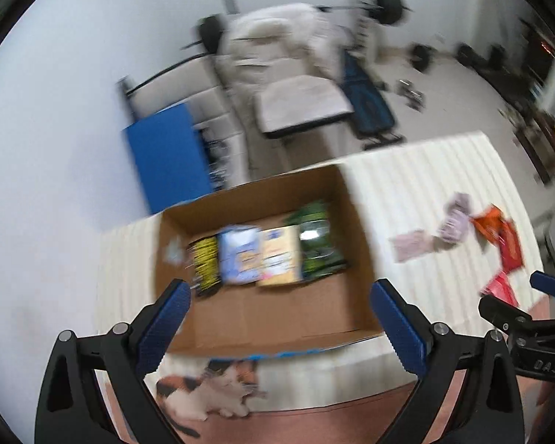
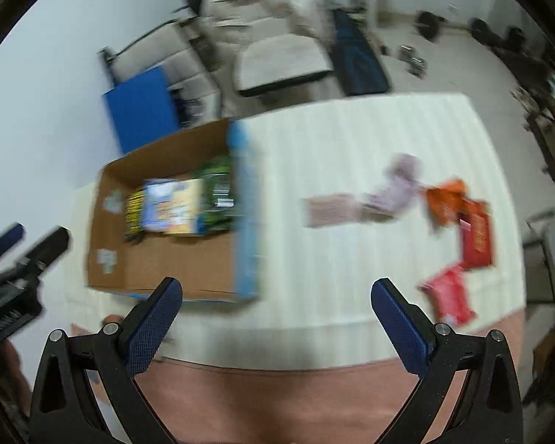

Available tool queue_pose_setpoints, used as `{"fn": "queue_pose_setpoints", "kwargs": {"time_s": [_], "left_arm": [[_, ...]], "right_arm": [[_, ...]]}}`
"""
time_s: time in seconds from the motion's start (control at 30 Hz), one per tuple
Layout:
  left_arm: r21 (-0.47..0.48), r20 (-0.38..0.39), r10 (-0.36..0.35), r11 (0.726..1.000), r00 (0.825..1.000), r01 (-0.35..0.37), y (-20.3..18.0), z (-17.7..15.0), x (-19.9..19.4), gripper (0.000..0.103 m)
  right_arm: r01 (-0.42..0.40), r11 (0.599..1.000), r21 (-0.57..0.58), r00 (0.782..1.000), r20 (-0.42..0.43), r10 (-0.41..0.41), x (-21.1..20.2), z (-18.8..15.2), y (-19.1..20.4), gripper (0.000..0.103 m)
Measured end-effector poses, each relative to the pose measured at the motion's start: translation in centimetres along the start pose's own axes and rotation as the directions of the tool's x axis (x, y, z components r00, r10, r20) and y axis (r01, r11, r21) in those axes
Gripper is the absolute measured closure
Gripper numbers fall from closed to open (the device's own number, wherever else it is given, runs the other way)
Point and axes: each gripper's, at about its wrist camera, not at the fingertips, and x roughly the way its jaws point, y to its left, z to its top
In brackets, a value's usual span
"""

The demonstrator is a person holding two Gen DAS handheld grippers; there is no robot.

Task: Organize soft objects
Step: 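Grasp the lilac sock with the left tool while the right tool grasps the red snack bag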

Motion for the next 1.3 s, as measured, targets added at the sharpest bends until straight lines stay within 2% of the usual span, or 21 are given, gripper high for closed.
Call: {"fn": "queue_pose_setpoints", "kwargs": {"time_s": [0.17, 0.3, 0.4, 0.53, 0.63, 0.7, 0.73, 0.83, 0.9, 0.93, 0.97, 1.07, 1.2, 1.3], "left_arm": [[0.194, -0.096, -0.064, 0.978, 0.993, 0.082, -10.0, 3.9, 4.9, 0.003], [0.304, -0.202, -0.067, 0.944, 0.977, 0.128, -17.2, 5.9, 10.3, 0.003], [0.378, -0.268, -0.037, 0.915, 0.963, 0.141, -22.1, 6.7, 14.7, 0.003], [0.431, -0.335, -0.023, 0.885, 0.942, 0.175, -26.2, 7.0, 18.8, 0.003], [0.441, -0.397, -0.034, 0.870, 0.917, 0.222, -28.4, 6.8, 21.2, 0.003], [0.434, -0.431, -0.033, 0.869, 0.902, 0.239, -29.3, 6.9, 22.6, 0.005], [0.428, -0.442, -0.036, 0.869, 0.896, 0.246, -29.7, 6.9, 23.2, 0.006], [0.406, -0.472, -0.044, 0.875, 0.880, 0.262, -30.6, 7.3, 24.8, 0.009], [0.384, -0.490, -0.054, 0.883, 0.870, 0.271, -31.0, 7.5, 25.7, 0.024], [0.377, -0.499, -0.054, 0.885, 0.865, 0.273, -31.2, 7.6, 26.1, 0.027], [0.372, -0.507, -0.058, 0.886, 0.860, 0.279, -31.4, 7.5, 26.4, 0.034], [0.343, -0.537, -0.070, 0.892, 0.841, 0.293, -31.6, 7.0, 27.3, 0.062], [0.299, -0.521, -0.097, 0.910, 0.848, 0.287, -30.6, 6.5, 26.5, 0.064], [0.257, -0.489, -0.143, 0.919, 0.861, 0.298, -28.7, 5.6, 24.2, 0.064]], "right_arm": [[0.117, 0.990, 0.076, 0.989, -0.096, -0.110, 2.3, -1.0, -9.9, 0.000], [0.221, 0.971, 0.092, 0.957, -0.211, -0.198, 7.4, -2.6, -17.5, 0.000], [0.246, 0.964, 0.096, 0.933, -0.291, -0.209, 11.5, -3.9, -21.1, 0.000], [0.224, 0.971, 0.082, 0.917, -0.356, -0.181, 15.6, -4.7, -23.1, 0.000], [0.217, 0.973, 0.080, 0.910, -0.377, -0.172, 17.0, -5.0, -23.8, 0.007], [0.240, 0.968, 0.073, 0.909, -0.368, -0.198, 17.3, -4.9, -24.3, 0.024], [0.229, 0.969, 0.090, 0.911, -0.371, -0.181, 17.4, -4.8, -24.6, 0.034], [0.209, 0.970, 0.121, 0.915, -0.373, -0.151, 17.5, -4.6, -25.4, 0.039], [0.211, 0.969, 0.128, 0.916, -0.372, -0.150, 17.5, -4.5, -25.7, 0.042], [0.212, 0.969, 0.129, 0.915, -0.373, -0.151, 17.5, -4.5, -25.7, 0.044], [0.215, 0.968, 0.130, 0.915, -0.374, -0.153, 17.6, -4.5, -25.7, 0.044], [0.230, 0.965, 0.124, 0.910, -0.379, -0.168, 17.6, -4.7, -25.8, 0.047], [0.239, 0.962, 0.135, 0.907, -0.383, -0.172, 17.6, -4.8, -25.6, 0.052], [0.215, 0.961, 0.174, 0.916, -0.377, -0.137, 17.0, -4.8, -26.1, 0.055]]}}
